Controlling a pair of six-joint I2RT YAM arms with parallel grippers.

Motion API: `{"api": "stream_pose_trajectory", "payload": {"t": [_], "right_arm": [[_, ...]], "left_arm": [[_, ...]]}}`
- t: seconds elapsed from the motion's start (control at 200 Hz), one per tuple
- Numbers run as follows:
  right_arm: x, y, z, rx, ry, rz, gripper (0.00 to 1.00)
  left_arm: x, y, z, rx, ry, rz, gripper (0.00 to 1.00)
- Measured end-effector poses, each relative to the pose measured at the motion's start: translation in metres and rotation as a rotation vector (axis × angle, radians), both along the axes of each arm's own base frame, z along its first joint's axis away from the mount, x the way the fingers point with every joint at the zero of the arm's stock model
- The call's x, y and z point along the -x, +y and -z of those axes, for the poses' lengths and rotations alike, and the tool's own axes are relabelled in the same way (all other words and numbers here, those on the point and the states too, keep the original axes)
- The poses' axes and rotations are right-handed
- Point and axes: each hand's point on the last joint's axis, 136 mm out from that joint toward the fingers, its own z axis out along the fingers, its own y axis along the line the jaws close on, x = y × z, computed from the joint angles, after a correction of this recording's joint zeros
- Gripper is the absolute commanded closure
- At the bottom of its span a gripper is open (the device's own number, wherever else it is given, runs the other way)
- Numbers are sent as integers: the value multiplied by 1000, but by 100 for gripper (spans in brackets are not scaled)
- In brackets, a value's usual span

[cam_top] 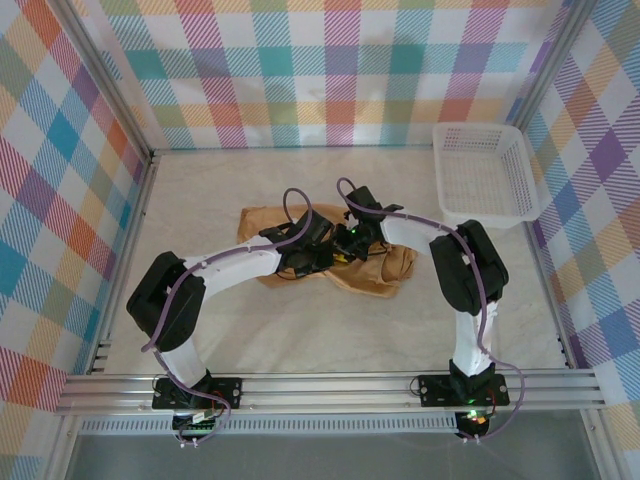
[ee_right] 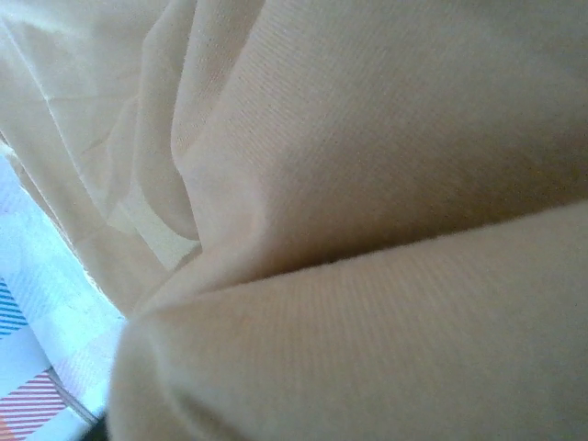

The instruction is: Fold the inside-out t-shirt

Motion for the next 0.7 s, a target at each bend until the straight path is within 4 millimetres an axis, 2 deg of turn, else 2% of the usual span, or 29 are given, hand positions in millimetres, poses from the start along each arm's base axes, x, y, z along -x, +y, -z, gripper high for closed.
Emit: {"api": "stream_pose_trajectory", "payload": {"t": [0.065, 0.135, 0.31, 0.395, 0.46, 0.58, 0.7], "right_arm": [[0, 2, 1, -7, 7, 1, 100], [0, 1, 0, -6, 9, 0, 100], [6, -4, -9, 17, 5, -24, 100], [9, -8, -25, 27, -23, -39, 100], [10, -11, -41, 33, -55, -52, 100], [10, -17, -74, 46, -122, -77, 100], [12, -24, -107, 71, -184, -110, 100]], "left_arm": [[-1, 1, 0, 4, 2, -6, 70], [-3, 9, -2, 10, 5, -28, 59], [-18, 54, -10, 26, -1, -139, 56], [-31, 71, -13, 31, -11, -185, 56], [-38, 81, -8, 23, 0, -202, 57], [-57, 88, 20, 2, 59, -217, 60], [-64, 103, 64, -35, 161, -242, 62]]}}
